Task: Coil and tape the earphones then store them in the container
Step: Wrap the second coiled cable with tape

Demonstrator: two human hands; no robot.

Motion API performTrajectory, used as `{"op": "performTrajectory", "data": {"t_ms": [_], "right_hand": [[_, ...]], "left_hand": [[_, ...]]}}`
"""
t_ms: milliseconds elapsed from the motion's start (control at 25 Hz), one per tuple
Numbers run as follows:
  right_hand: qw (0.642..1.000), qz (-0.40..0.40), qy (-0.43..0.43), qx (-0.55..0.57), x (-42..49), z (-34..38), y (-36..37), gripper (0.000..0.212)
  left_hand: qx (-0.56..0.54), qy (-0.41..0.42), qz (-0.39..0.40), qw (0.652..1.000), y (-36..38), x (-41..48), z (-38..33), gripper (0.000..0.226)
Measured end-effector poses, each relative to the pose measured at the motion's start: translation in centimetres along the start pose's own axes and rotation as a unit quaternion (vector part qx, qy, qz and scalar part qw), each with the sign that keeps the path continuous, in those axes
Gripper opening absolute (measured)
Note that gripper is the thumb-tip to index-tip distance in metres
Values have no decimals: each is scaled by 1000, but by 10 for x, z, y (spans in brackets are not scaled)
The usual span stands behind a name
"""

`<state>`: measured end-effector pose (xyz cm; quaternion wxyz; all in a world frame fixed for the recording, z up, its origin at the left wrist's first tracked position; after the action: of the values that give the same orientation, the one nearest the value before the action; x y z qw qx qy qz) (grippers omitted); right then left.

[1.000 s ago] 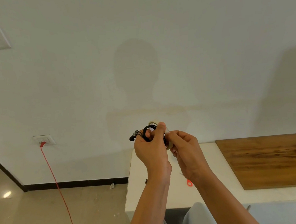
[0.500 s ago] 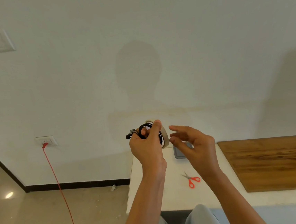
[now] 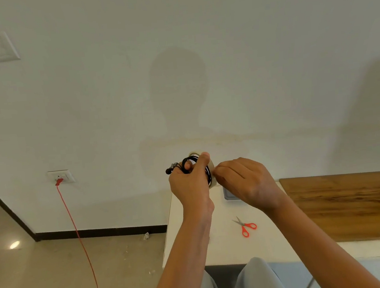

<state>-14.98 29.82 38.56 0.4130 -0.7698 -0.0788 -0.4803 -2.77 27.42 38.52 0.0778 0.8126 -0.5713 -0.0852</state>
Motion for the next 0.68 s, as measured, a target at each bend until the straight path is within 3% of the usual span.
{"op": "performTrajectory", "data": {"t_ms": [160, 400, 560, 680], "right_hand": [[1000, 27, 2, -11, 0, 1, 11, 14], [986, 109, 92, 82, -24, 15, 13, 18], [936, 201, 221, 184, -21, 4, 4, 7], [880, 266, 306, 249, -22, -12, 6, 10]], "left_hand": [[27, -8, -8, 1000, -5, 12, 11, 45], [63, -62, -31, 996, -17, 40, 34, 42], [187, -78, 74, 977, -22, 46, 52, 42], [333, -88, 188, 920, -23, 46, 65, 49]]}}
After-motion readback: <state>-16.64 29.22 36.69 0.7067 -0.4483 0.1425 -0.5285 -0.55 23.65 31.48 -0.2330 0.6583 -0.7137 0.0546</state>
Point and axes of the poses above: each hand's wrist, its own x-axis towards the middle knuckle, its own y-axis out of the palm, z = x × y, the point moved 3 cm from there along x, towards the middle knuckle, and after that the axes turned 11 degrees about x, right-handed, at the moved point
